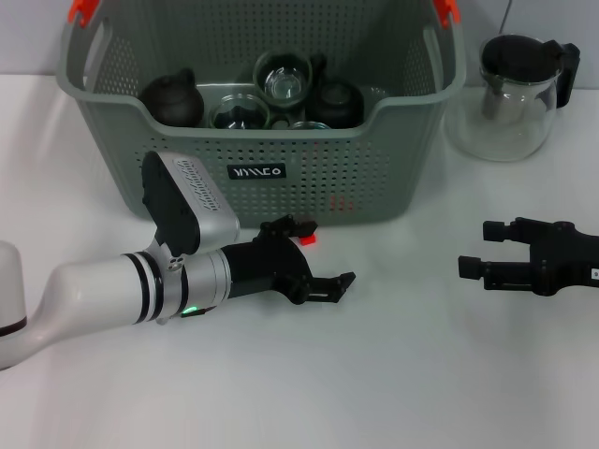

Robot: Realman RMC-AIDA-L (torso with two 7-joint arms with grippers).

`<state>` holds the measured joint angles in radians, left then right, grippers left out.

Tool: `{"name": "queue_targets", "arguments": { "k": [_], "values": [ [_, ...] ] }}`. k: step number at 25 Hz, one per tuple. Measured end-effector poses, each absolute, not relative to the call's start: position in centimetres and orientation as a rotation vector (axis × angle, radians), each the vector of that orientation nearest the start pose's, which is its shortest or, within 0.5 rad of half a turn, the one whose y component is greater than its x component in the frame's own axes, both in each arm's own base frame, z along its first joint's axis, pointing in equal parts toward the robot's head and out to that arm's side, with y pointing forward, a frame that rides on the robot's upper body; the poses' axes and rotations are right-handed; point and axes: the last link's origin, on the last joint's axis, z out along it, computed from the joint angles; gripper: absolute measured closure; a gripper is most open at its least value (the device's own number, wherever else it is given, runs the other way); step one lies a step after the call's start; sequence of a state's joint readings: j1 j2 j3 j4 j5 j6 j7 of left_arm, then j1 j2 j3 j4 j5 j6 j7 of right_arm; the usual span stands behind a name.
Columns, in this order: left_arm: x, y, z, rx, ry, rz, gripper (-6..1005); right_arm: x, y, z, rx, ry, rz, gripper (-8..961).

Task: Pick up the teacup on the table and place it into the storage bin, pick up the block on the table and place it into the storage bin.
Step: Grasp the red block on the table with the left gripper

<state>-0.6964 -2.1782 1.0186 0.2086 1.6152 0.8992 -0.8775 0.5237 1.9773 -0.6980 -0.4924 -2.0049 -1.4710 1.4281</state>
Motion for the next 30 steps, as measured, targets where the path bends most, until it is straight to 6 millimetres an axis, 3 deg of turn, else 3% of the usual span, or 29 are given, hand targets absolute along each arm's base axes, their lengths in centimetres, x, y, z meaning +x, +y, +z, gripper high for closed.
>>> {"name": "queue_targets", "arguments": {
  "k": [18, 30],
  "values": [
    [-24.39, 34.57, -12.57, -2.648, -0.445, -0.439, 148, 30.27, 32.90, 1.18, -2.652, 0.858, 0.599, 18],
    [-24.88, 35.30, -12.51, -2.603, -0.450, -0.376, 154, 30.34, 32.75, 1.07, -2.652, 0.864, 0.600, 17]
  ]
}}
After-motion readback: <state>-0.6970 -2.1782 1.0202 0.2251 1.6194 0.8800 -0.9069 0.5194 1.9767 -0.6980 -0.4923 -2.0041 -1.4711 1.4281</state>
